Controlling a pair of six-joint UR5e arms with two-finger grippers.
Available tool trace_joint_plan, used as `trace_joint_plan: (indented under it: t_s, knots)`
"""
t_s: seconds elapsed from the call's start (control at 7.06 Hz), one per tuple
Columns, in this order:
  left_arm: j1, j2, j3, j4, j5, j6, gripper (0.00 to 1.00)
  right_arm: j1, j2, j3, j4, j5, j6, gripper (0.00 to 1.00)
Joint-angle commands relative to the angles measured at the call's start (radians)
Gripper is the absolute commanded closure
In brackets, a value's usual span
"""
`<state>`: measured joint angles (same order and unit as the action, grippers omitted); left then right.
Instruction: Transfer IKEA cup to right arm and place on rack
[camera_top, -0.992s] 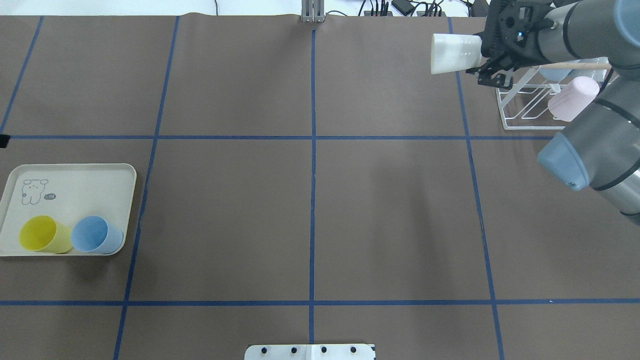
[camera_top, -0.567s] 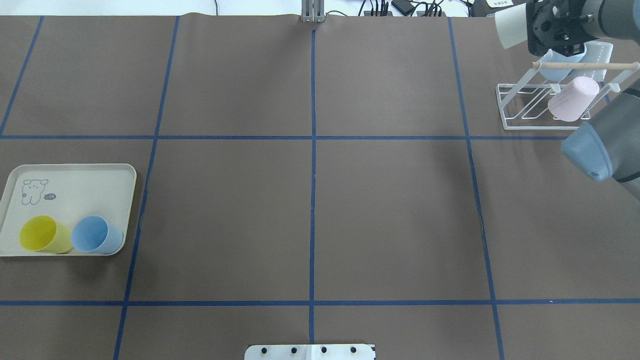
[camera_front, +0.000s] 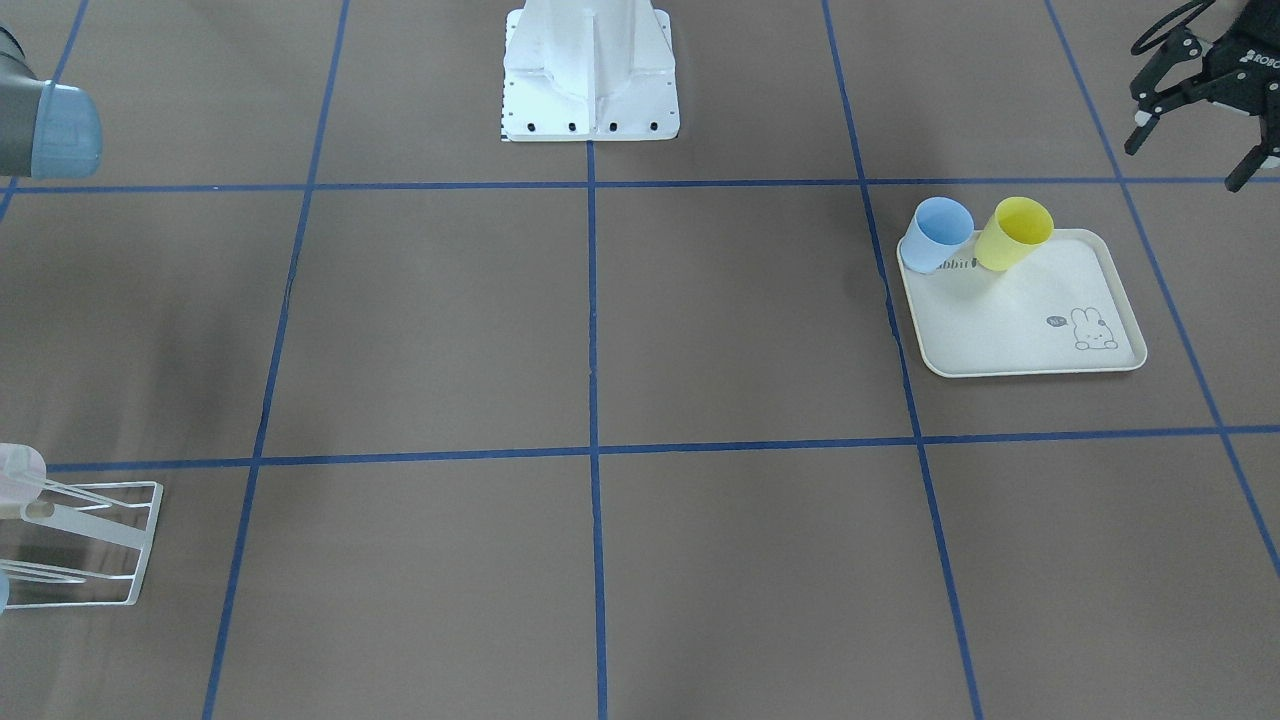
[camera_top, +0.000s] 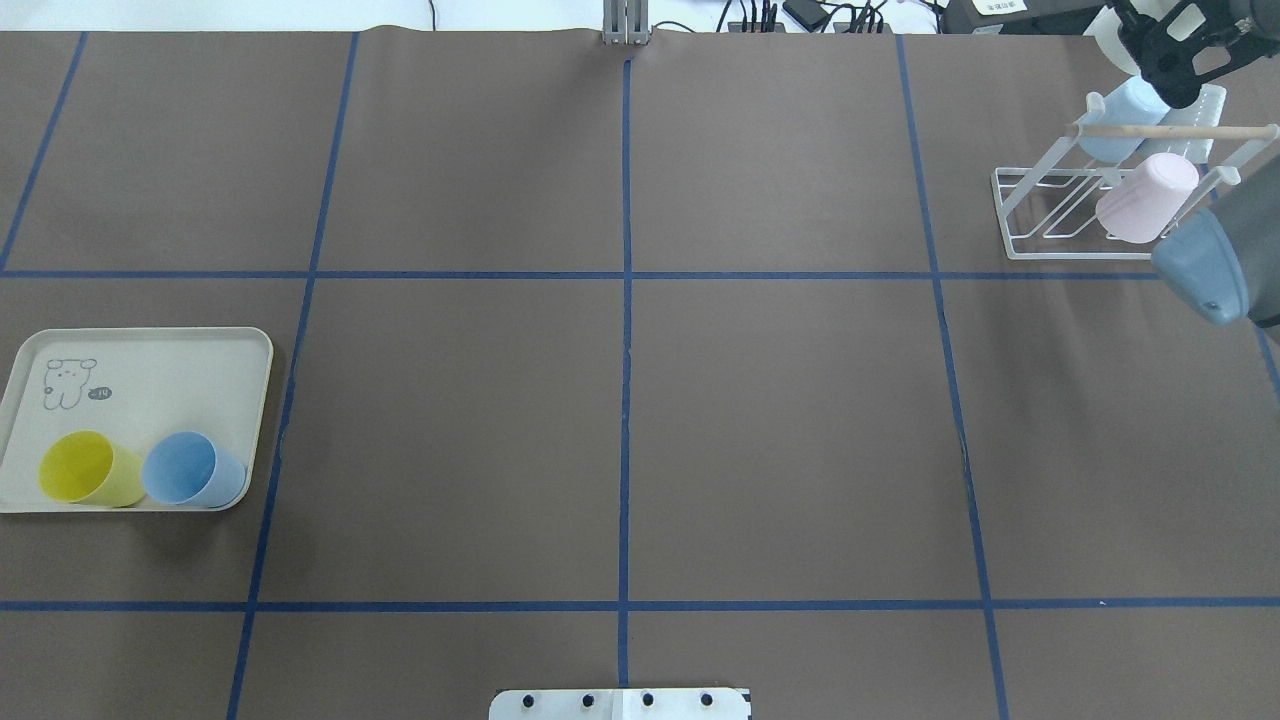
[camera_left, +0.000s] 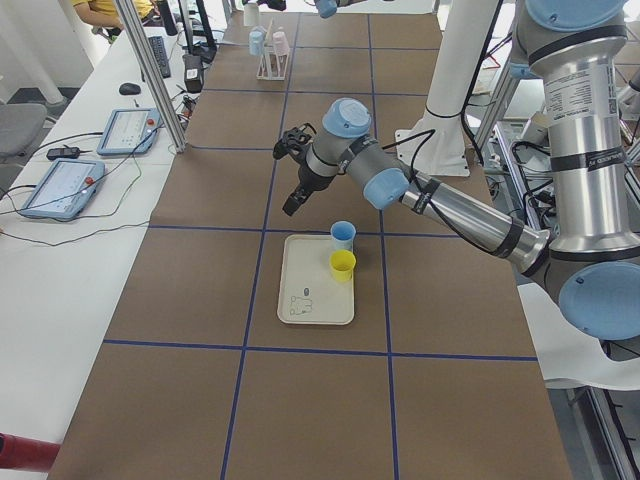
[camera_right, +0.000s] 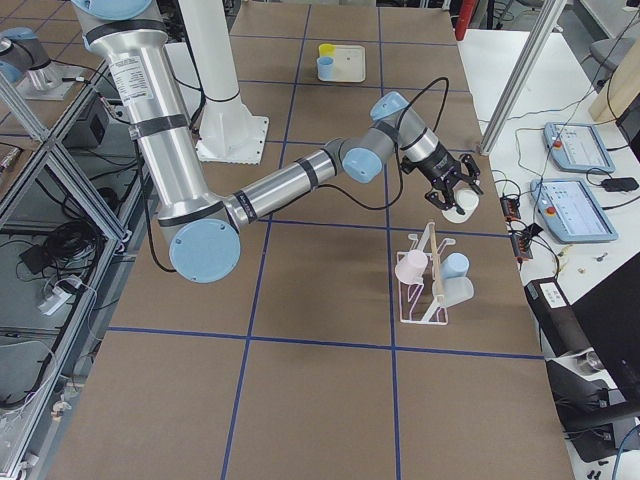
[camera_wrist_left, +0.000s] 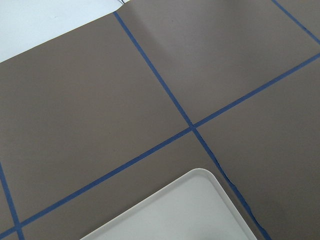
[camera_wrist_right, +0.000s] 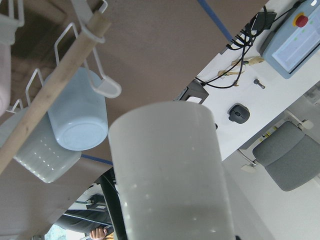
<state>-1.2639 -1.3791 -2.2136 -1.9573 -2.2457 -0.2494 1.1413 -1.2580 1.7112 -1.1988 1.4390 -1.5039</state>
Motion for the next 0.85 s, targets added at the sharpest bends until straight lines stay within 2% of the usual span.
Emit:
trace_joint_plan:
  t_s: [0.0, 0.28, 0.71]
  knots:
    - [0.0, 0.0, 0.0, 0.0, 0.0, -0.001, 0.0, 0.002, 0.005, -0.044, 0.002, -0.002, -0.029, 0.97]
    - [0.0, 0.0, 0.008, -0.005, 0.0, -0.001, 0.0, -0.041, 0.003, -0.05, 0.002, -0.06, -0.027, 0.97]
    - [0.0, 0.0, 0.006, -0.005, 0.0, -0.001, 0.0, -0.06, 0.009, -0.09, 0.004, -0.087, -0.021, 0.96]
